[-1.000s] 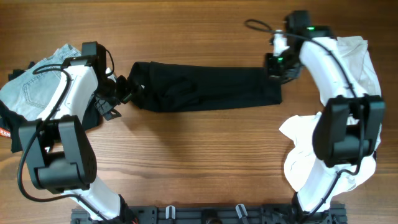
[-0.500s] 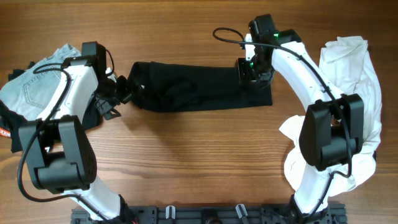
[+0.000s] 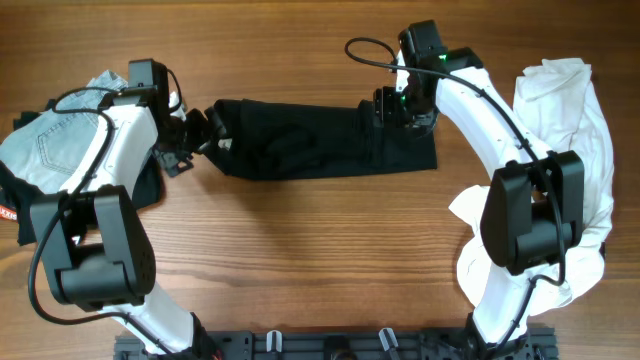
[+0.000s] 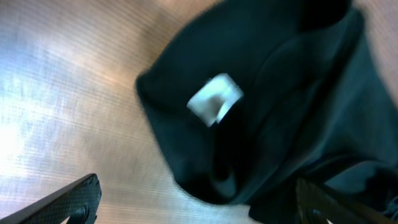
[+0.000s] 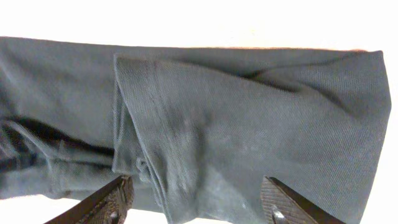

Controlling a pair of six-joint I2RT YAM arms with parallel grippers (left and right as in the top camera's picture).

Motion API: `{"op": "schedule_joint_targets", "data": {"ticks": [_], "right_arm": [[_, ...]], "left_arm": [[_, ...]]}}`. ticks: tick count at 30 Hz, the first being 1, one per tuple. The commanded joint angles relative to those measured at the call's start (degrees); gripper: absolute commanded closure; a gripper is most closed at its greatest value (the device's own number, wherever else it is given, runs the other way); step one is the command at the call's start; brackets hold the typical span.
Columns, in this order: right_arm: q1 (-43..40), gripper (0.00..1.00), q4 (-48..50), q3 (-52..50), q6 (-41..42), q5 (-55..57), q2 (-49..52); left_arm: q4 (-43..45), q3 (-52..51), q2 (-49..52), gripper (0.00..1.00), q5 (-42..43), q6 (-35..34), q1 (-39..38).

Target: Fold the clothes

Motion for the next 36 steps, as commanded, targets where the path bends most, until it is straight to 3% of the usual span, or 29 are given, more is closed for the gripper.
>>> {"op": "schedule_joint_targets", "data": {"ticks": [1,8,19,24,28,32,36], "right_arm": [[1.0,0.3,0.6,-0.3,2.1,0.5,1.3],[5.3,0.3,1.3,-0.4,0.6,0.5,8.5],[6.7,0.27,0.9,-0.4,-0.9,0.5,9.2],[6.7,0.26,0.8,-0.4,-1.1,0.7,9.6],[6.7,0.26,1.4,-0.4,-1.0,0.8,9.6],[6.7,0.25,1.4,-0.4,-1.1,0.8,9.6],[6.7,0.25,1.3,-0.4,-1.1,0.7,9.6]], "left_arm": [[3.9,0.3,-0.8,0.0,0.7,1.8,-0.2],[6.5,0.3,-0.3,0.0,0.6,3.3,-1.1],[9.2,0.3,7.0,0.0,0.3,3.8,-2.6],[11.4,1.7,6.1,0.0,1.5,15.5,-2.3],[13.6,3.0,5.9,0.0,0.4,17.6,-2.3],[14.4,3.0,5.9,0.0,0.7,24.8,-2.3],[14.7,3.0,6.5,0.0,0.7,24.8,-2.2]]}}
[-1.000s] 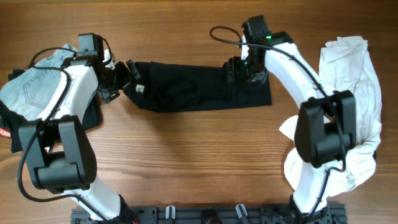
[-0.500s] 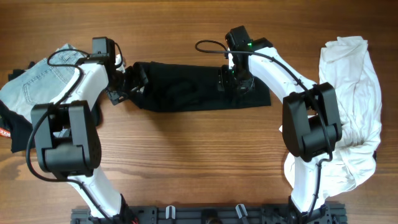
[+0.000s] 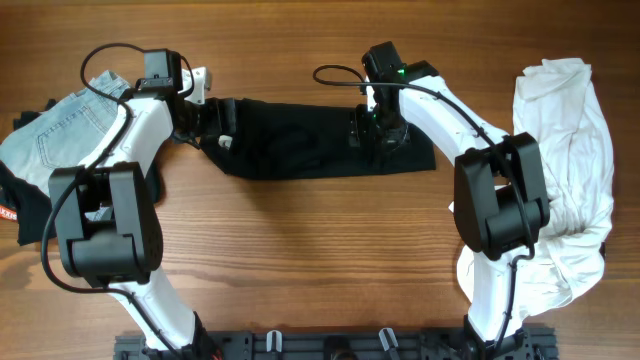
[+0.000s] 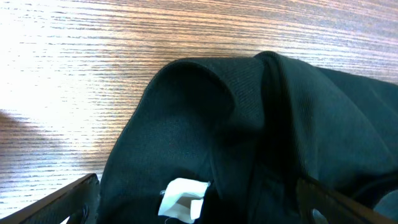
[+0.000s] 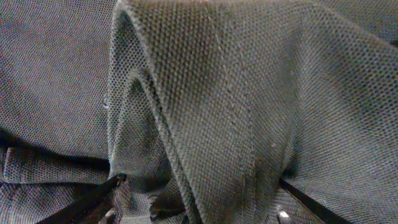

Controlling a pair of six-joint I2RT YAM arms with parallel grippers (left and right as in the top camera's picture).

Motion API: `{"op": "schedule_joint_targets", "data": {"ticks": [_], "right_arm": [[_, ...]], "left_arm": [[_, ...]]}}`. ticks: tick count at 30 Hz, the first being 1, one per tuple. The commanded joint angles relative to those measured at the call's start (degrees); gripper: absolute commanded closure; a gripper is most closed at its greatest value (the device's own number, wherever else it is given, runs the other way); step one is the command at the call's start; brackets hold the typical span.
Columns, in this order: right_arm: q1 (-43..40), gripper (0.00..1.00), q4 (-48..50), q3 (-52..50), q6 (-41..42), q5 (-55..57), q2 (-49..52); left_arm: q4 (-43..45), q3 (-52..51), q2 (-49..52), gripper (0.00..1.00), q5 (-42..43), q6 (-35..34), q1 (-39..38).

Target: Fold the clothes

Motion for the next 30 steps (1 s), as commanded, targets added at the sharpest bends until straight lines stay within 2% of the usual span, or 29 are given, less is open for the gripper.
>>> {"op": "schedule_joint_targets", "data": {"ticks": [1,4,8,12,19,28,30], "right_arm": [[0.8,0.25,0.1,-0.4,-0.3,-0.5,2.1],[0.8,0.24,-0.7,-0.4,-0.4,-0.5,2.1],[0.8,0.24,-0.9,-0.4,-0.4,-0.5,2.1],[0.8,0.23,-1.1,-0.4,-0.8,-0.5,2.1],[0.8,0.2,-2.1,-0.4,-1.8,0.8,2.1],[0.8,0.2,-2.1,-0.4,-1.9,0.8,2.1],[0.8,0.2,-2.1,-0.4,-1.9,0.8,2.1]], "left_arm": [[0.7,1.0,0.7,0.0,0.3,2.5,0.2],[1.2,1.0,3.1,0.0,3.1,5.0,0.2],[2.4,1.0,5.5,0.0,3.4,4.9,0.2],[2.9,1.1,5.5,0.0,13.6,6.4,0.6],[0.8,1.1,1.4,0.0,14.1,4.9,2.1],[-2.5,0.2,5.0,0.0,13.9,6.4,-2.3],[-2.8,0.2,5.1,0.0,11.0,6.4,-3.1]]}}
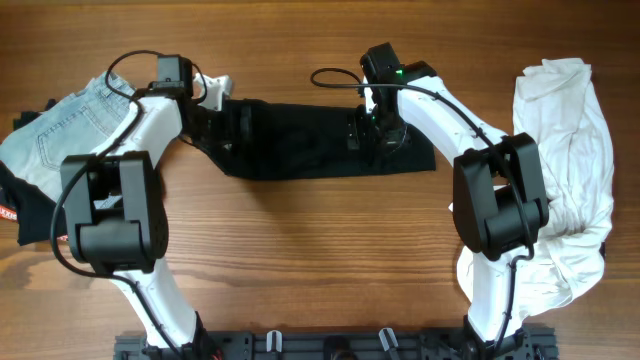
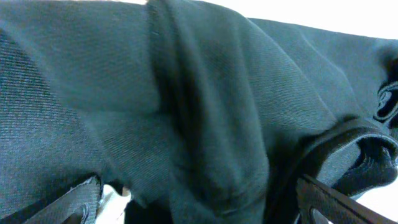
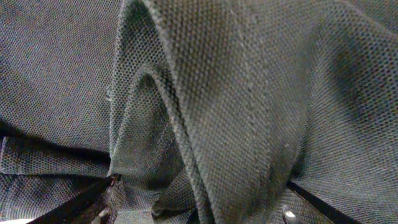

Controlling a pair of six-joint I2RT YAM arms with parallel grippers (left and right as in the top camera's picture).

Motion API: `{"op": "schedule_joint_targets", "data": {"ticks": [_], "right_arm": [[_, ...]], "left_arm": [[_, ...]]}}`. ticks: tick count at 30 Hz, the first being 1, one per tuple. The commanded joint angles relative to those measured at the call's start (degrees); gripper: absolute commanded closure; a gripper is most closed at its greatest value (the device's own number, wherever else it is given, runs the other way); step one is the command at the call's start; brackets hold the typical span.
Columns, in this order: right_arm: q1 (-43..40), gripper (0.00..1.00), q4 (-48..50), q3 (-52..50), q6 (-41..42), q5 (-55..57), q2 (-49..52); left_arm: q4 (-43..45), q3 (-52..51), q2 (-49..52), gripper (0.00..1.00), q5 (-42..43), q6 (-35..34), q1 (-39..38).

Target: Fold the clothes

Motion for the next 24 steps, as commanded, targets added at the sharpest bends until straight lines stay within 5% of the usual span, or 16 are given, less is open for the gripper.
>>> {"op": "schedule_joint_targets", "data": {"ticks": [1,6,8,11,14,24], "right_arm": [[0.5,0.2,-1.0,-0.4,-0.1,0.4,2.1],[0.5,0.19,-1.0,-0.4,0.0,0.3,2.1],[0.5,0.19,-1.3,-0.4,-0.1,0.4,2.1],[0.1,0.16,-1.4,-0.3,0.0,0.4,1.9],[-1.6,0.14,-3.7,1.8,0.0,1.7,0.3],[-13.5,0.07,-8.2,3.2,-2.2,5.1,-10.8]], "left_arm": [[-0.9,-0.4,1.4,0.01,-4.4,1.2,-1.3],[-0.7,-3.3,4.0,0.04,-9.6,0.8,-1.6],[-0.8,-3.4,5.1,0.23,-9.2,0.6,-1.9],[-0.8,-3.4,5.2,0.69,-9.2,0.6,-2.7],[-1.2,-3.4,5.1,0.92,-9.2,0.6,-2.7],[-11.1,5.6,0.3,0.96,-19.5,-3.7,0.3]]}}
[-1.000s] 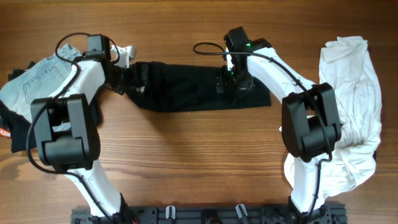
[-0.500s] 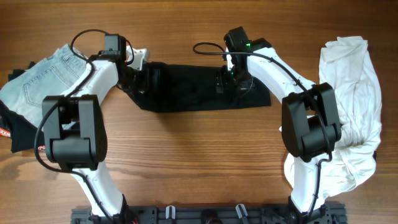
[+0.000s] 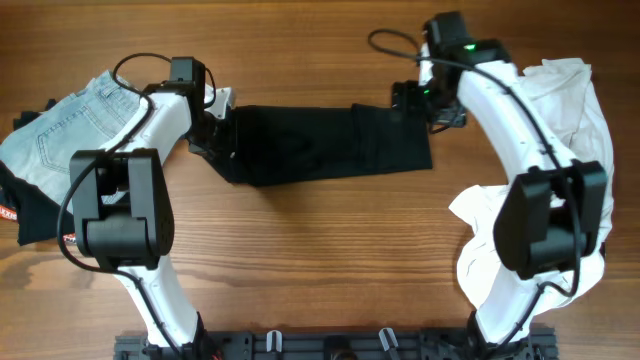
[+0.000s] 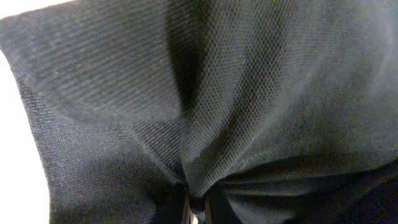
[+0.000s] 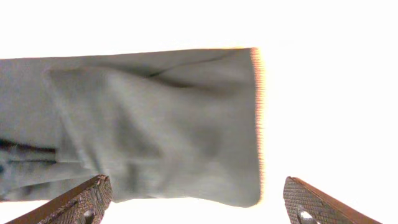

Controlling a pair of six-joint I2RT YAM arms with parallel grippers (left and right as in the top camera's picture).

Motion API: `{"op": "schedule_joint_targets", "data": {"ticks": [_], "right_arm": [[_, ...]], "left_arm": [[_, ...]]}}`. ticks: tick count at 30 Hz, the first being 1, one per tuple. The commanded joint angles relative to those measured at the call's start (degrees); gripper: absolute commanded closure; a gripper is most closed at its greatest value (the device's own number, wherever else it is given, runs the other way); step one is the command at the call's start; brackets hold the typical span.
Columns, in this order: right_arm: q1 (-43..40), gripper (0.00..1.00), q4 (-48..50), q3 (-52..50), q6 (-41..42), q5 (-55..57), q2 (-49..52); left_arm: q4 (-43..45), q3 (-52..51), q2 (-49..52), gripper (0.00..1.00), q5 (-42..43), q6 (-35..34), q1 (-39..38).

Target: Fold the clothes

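Observation:
A black garment [image 3: 320, 145] lies as a long folded strip across the far middle of the table. My left gripper [image 3: 218, 132] sits at its left end, shut on a pinch of the black knit [image 4: 205, 124], which bunches down into the jaws [image 4: 194, 210]. My right gripper [image 3: 418, 108] hovers open over the strip's right end. In the right wrist view that end [image 5: 155, 124] lies flat, with its hem between the spread fingertips [image 5: 93, 193] and nothing gripped.
Light blue jeans [image 3: 60, 125] lie at the far left over a dark item [image 3: 30, 215]. A big pile of white cloth [image 3: 560, 160] fills the right side. A black rail [image 3: 330, 345] runs along the front edge.
My left gripper, open over the garment's left end before, is now shut on it. My right gripper has left the fold near the middle and stands higher, open, at the right end.
First both grippers stood open, the left beside the end with the white tag, the right above the right-hand fold. Then both were low on the cloth, open. Now the left grips the left end and the right is clear of the cloth.

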Motion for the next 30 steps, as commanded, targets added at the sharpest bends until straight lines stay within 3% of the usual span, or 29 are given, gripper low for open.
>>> {"op": "schedule_joint_targets", "data": {"ticks": [1,6,9,11,12,20,25,30], "right_arm": [[-2.8,0.07,-1.4,0.8,-3.0,2.0,-0.7],[-4.1,0.07,-0.5,-0.7,-5.7,2.0,0.5],[-3.9,0.07,2.3,-6.0,-5.7,1.7,0.9],[-3.8,0.07,5.2,-10.9,-5.6,0.9,0.9],[-3.8,0.07,6.4,-12.7,-5.6,0.0,0.9],[-3.7,0.08,8.8,-16.2,-4.1,-1.4,0.9],[-3.7,0.08,7.4,-16.2,-3.7,-1.3,0.9],[-3.5,0.08,7.2,-16.2,-2.7,-1.3,0.9]], "left_arm": [[-4.3,4.5,-1.4,0.96,-6.1,-1.6,2.4],[-15.8,13.3,-1.6,0.96,-13.0,-4.0,3.3],[-23.8,22.5,-1.9,0.96,-9.6,-6.8,2.2],[-28.1,29.0,-2.7,0.96,-2.4,-9.0,-0.9],[-28.6,30.2,-3.2,0.96,-1.7,-13.2,-3.3],[-21.7,30.1,-1.3,0.92,-4.5,-23.7,-25.0],[-13.1,30.1,-0.2,0.89,-7.0,-26.7,-30.5],[-10.9,30.1,1.0,0.82,-7.0,-26.7,-32.5]]}}
